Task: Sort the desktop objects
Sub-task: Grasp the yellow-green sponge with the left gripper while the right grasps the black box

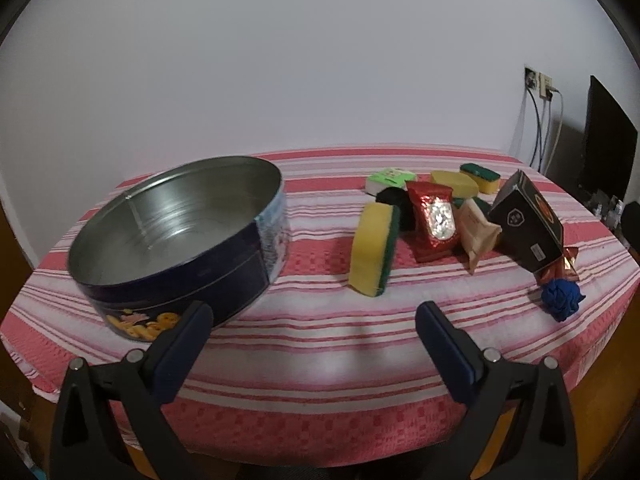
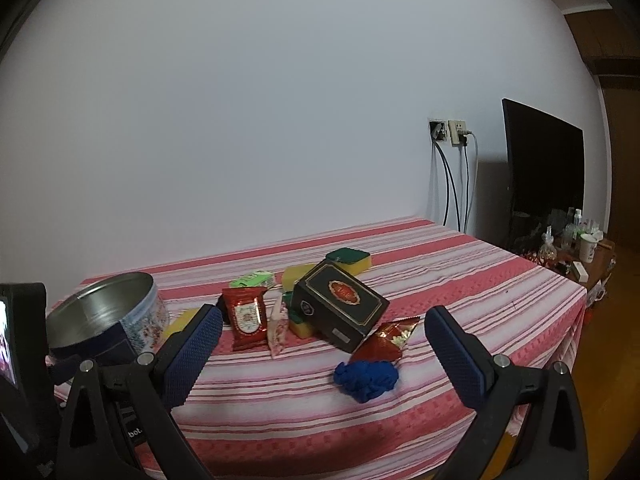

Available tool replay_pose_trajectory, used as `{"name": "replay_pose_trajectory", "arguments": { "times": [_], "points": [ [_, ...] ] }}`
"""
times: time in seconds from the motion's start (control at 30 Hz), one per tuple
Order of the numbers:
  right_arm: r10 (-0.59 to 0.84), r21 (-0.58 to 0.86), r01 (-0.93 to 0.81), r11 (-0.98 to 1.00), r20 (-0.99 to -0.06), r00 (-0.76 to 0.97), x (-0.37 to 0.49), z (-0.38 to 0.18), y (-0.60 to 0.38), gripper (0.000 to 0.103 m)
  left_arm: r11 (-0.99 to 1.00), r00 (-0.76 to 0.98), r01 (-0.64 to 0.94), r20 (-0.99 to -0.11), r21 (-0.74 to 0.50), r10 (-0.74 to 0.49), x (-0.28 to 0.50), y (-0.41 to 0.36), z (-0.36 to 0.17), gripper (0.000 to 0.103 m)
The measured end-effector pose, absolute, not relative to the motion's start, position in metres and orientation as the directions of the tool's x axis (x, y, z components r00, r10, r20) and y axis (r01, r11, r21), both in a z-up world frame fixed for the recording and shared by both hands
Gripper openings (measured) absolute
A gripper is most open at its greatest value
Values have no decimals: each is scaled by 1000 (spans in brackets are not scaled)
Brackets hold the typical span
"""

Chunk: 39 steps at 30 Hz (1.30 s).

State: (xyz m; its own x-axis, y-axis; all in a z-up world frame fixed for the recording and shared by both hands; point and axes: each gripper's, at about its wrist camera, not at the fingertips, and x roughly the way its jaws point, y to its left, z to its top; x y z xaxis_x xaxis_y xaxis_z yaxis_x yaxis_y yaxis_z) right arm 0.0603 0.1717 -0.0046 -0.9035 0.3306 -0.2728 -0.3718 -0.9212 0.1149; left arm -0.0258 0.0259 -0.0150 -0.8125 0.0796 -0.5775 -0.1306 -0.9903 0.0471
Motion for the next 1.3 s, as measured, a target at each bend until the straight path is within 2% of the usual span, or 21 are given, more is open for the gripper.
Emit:
{"name": "replay_pose_trajectory", "arguments": {
  "times": [0.53, 0.77, 0.87, 1.03, 1.1, 1.23, 1.3],
  "points": [
    [372, 109, -415, -903, -281, -884, 50, -21, 208, 102, -970, -803, -231, -578, 77, 145, -70, 65, -11, 102],
    [386, 130, -435, -891, -288, -877, 50, -23, 224, 102, -955, -764, -275, -629, 115, 144, -104, 89, -19, 81],
    [393, 137, -445, -885, -292, -872, 49, -24, 230, 102, -953, -743, -281, -654, 114, 141, -113, 93, -26, 78],
    [402, 129, -457, -880, -309, -862, 42, -27, 237, 102, -951, -688, -301, -708, 76, 161, -126, 92, -39, 59],
    [399, 109, -452, -885, -320, -859, 38, -28, 242, 102, -951, -661, -304, -729, 46, 176, -130, 90, -45, 46],
    [381, 63, -422, -904, -326, -865, 28, -22, 253, 102, -952, -630, -305, -744, -24, 221, -133, 80, -52, 41],
    [361, 69, -403, -913, -327, -873, 25, -20, 261, 102, -953, -639, -302, -737, -21, 219, -132, 78, -52, 30]
  ]
}}
